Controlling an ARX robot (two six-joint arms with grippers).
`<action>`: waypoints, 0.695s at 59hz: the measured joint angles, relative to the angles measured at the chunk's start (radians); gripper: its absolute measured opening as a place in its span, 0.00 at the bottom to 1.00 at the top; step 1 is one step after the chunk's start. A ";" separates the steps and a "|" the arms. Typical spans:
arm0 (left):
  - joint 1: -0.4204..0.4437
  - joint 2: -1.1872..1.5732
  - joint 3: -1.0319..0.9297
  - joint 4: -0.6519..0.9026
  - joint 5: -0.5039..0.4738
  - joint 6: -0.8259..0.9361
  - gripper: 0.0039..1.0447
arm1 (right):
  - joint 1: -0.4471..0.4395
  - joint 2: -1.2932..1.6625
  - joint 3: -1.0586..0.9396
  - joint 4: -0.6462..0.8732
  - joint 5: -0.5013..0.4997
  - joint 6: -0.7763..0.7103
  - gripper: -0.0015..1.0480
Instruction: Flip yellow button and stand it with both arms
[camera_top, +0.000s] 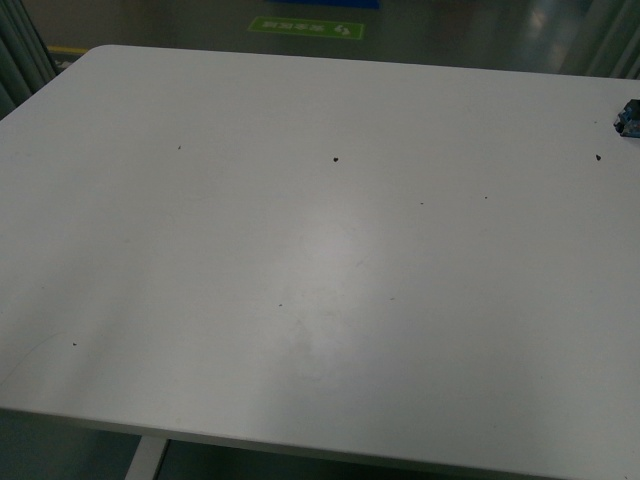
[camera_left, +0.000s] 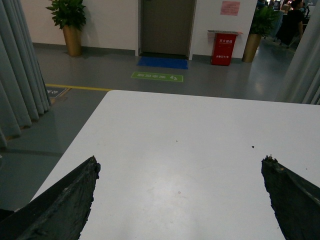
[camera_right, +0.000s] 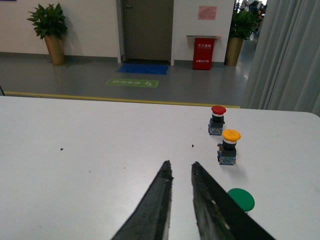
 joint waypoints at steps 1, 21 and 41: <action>0.000 0.000 0.000 0.000 0.000 0.000 0.94 | 0.000 0.000 0.000 0.000 0.000 0.000 0.22; 0.000 0.000 0.000 0.000 0.000 0.000 0.94 | 0.000 0.000 0.000 0.000 0.000 0.000 0.83; 0.000 0.000 0.000 0.000 0.000 0.000 0.94 | 0.000 0.000 0.000 0.000 0.000 0.001 0.93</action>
